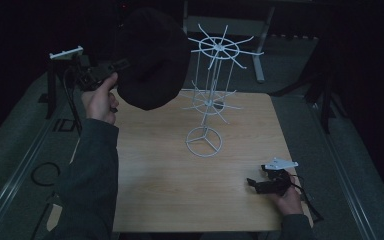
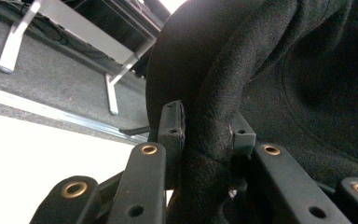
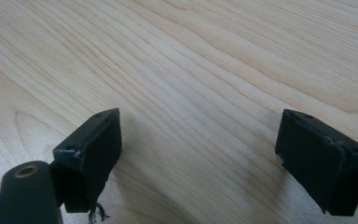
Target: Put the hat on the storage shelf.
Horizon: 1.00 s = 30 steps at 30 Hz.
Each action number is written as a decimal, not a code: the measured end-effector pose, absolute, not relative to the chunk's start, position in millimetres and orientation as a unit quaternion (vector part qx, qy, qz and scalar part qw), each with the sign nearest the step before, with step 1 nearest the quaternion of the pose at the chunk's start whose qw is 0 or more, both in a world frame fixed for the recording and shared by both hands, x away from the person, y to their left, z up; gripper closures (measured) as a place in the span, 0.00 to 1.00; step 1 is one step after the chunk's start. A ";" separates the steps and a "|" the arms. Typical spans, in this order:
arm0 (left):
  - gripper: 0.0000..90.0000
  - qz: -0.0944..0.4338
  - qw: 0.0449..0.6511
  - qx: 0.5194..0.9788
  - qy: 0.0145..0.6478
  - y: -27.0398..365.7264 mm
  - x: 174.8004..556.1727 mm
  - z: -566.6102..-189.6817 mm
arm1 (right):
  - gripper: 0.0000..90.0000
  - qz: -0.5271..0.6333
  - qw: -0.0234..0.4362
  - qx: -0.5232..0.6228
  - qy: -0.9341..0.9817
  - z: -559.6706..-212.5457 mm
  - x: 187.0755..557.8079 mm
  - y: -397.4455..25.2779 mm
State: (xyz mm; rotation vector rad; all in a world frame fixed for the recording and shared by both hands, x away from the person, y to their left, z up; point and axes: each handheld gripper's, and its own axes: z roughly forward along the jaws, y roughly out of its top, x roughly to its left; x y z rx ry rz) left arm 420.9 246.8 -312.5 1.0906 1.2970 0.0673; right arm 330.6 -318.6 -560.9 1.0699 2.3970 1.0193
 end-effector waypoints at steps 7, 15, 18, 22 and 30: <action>0.83 0.022 0.654 0.504 0.563 230.5 430.1 -309.2 | 0.16 0.357 0.162 0.374 0.840 -561.0 330.6 -318.6; 0.83 0.030 0.612 0.549 0.569 208.2 444.1 -315.3 | 0.16 0.357 0.162 0.375 0.840 -560.9 330.6 -318.5; 0.84 0.045 0.600 0.565 0.565 201.9 445.5 -313.0 | 0.16 0.357 0.162 0.374 0.840 -561.0 330.6 -318.7; 0.84 0.047 0.596 0.570 0.563 198.5 445.9 -312.1 | 0.16 0.357 0.162 0.375 0.840 -560.9 330.6 -318.6; 0.83 0.055 0.612 0.563 0.552 192.9 440.9 -300.3 | 0.16 0.357 0.162 0.375 0.840 -560.9 330.6 -318.6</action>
